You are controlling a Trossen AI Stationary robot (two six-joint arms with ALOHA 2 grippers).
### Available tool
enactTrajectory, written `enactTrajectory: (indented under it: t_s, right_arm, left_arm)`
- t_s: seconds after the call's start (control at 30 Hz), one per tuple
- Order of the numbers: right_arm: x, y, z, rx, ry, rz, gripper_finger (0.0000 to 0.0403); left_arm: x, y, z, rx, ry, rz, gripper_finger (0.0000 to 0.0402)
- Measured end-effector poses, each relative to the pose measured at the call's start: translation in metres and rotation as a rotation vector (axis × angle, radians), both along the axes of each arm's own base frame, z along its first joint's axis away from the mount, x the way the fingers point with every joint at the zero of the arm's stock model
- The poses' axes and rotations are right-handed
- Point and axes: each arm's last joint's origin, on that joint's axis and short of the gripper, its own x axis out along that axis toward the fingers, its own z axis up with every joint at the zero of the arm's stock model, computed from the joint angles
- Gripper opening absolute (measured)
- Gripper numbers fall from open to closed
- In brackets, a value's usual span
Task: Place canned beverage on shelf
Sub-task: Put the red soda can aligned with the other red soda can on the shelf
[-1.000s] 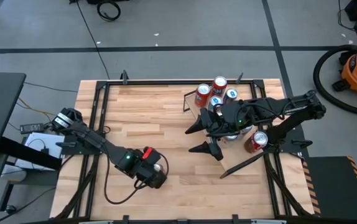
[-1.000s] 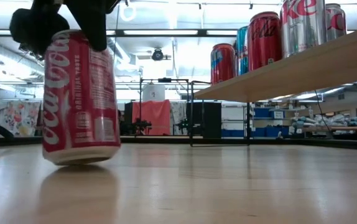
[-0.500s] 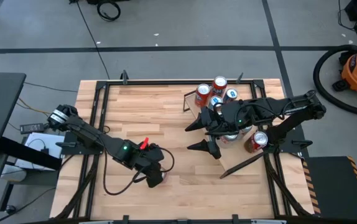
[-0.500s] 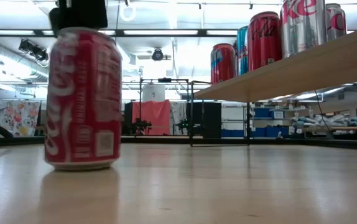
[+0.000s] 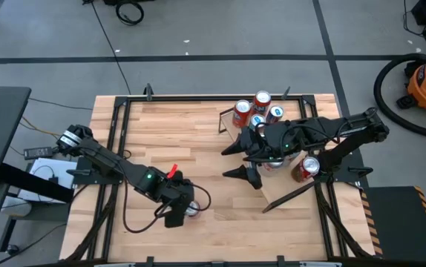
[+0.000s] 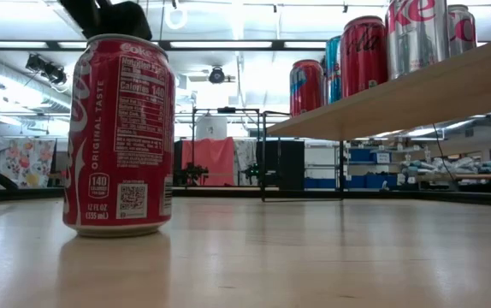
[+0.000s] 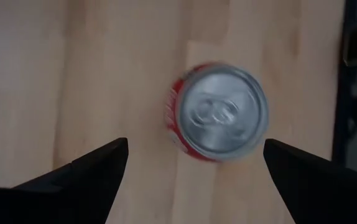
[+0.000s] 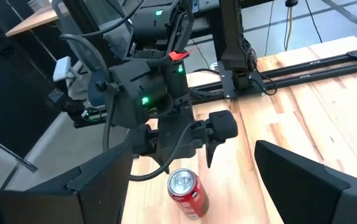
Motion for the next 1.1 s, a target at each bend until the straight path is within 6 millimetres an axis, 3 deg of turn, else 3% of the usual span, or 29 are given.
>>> enactTrajectory:
  t_s: [0.33,0.73,1.1]
  right_arm:
    - [0.000,0.000,-0.001,0.005,0.007,-0.017,0.0348]
    - [0.000,0.000,-0.001,-0.006,0.001,-0.022,0.0348]
    - [0.000,0.001,-0.001,-0.027,0.001,-0.001,0.0348]
  left_arm:
    - [-0.001,-0.001,-0.002,-0.040,0.046,-0.148,0.0386]
    - [-0.001,-0.015,-0.006,-0.158,0.069,-0.078,0.0386]
    - [0.007,-0.030,0.000,-0.312,-0.023,0.023,0.0386]
